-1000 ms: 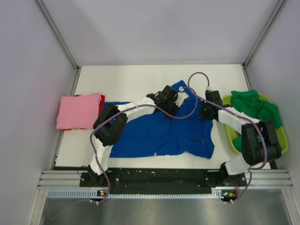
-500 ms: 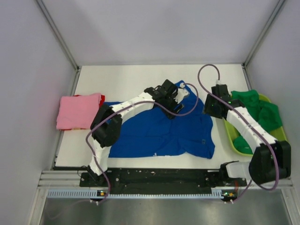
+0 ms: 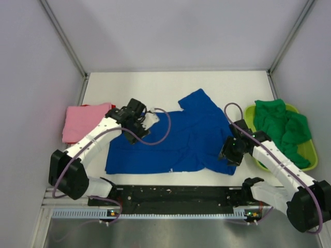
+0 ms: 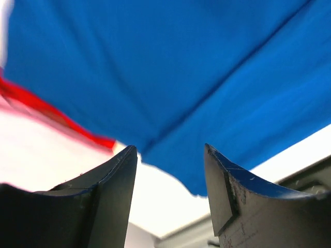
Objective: Fold and stack the t-shirts
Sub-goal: Fold the flattened tshirt in 1/3 of the way
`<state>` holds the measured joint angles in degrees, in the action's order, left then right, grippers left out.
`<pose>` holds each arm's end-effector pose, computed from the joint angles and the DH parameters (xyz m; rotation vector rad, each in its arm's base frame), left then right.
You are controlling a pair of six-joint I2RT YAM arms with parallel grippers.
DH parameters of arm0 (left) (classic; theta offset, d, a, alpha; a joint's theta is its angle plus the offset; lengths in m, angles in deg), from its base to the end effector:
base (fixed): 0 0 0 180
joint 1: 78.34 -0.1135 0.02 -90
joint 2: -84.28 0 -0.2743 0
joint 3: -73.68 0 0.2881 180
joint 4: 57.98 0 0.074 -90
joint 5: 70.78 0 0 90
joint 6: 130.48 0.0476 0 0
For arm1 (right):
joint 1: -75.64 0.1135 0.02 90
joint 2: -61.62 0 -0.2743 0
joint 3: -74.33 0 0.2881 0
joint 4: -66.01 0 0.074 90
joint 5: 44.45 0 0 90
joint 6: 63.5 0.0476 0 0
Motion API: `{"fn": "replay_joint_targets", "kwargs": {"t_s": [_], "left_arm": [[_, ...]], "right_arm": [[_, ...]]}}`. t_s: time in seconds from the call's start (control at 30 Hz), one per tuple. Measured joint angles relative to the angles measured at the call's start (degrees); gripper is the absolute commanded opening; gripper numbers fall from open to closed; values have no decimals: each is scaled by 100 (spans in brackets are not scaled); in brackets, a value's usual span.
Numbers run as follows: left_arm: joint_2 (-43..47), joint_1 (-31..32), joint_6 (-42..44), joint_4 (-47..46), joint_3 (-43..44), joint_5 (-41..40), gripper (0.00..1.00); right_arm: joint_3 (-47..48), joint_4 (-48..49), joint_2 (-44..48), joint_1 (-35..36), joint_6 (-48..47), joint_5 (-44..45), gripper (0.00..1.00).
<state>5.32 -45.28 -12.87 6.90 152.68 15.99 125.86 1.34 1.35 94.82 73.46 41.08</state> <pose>0.2590 -0.1654 0.2729 1.3490 2.3389 0.0474 0.1909 0.0703 0.1915 0.6856 2.8419 0.3282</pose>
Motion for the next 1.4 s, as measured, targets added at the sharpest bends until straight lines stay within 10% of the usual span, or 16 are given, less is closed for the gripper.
{"fn": "replay_joint_targets", "kwargs": {"t_s": [0.33, 0.57, 0.93, 1.4], "left_arm": [[153, -1958, 105, 457, -1823, -361, 59], [-219, -2282, 50, -136, -2459, -476, 58], [-332, -2778, 109, -363, -2627, -785, 58], [-249, -2920, 221, 76, -2448, -575, 61]], "right_arm": [[-343, -671, 389, 369, 1786, 706, 59], [-737, -247, -293, 297, 2785, 1040, 0], [-925, -684, 317, -850, 2800, 1003, 0], [79, -1602, -1099, -955, 1458, 1128, 13]]}}
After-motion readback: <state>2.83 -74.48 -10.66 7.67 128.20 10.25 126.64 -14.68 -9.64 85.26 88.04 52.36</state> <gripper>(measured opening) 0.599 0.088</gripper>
